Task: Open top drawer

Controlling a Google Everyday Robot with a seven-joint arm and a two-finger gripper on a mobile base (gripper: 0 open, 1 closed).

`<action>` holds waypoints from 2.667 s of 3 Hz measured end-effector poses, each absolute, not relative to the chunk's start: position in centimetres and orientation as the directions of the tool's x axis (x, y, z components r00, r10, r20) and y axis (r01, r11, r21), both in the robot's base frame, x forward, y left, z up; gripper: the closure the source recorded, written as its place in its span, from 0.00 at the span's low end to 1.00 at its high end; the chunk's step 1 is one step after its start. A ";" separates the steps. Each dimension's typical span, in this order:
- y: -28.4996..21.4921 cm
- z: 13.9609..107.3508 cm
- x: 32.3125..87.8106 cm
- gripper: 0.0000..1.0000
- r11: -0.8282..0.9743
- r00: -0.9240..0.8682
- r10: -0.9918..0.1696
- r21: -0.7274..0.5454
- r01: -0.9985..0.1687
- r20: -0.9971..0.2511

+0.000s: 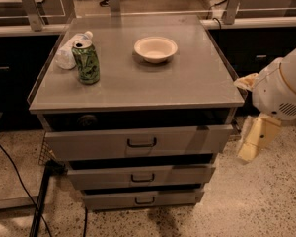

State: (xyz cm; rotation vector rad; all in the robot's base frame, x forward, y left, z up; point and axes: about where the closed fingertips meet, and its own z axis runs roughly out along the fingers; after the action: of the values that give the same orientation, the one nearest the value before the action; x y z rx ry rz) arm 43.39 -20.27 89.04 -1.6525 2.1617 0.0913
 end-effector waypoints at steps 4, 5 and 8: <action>-18.8 73.7 43.0 0.00 0.263 -0.240 -0.900 -0.014 -0.965 -0.365; -18.5 71.5 43.3 0.00 0.253 -0.232 -0.883 0.002 -0.967 -0.408; -18.1 69.9 46.1 0.00 0.219 -0.093 -0.854 -0.191 -0.957 -0.512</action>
Offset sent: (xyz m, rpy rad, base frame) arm 0.0004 0.0182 -0.1969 -0.0107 0.2001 0.0542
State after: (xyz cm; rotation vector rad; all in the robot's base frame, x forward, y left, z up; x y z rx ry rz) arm 46.09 -18.06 69.93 -1.6649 1.9772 0.2591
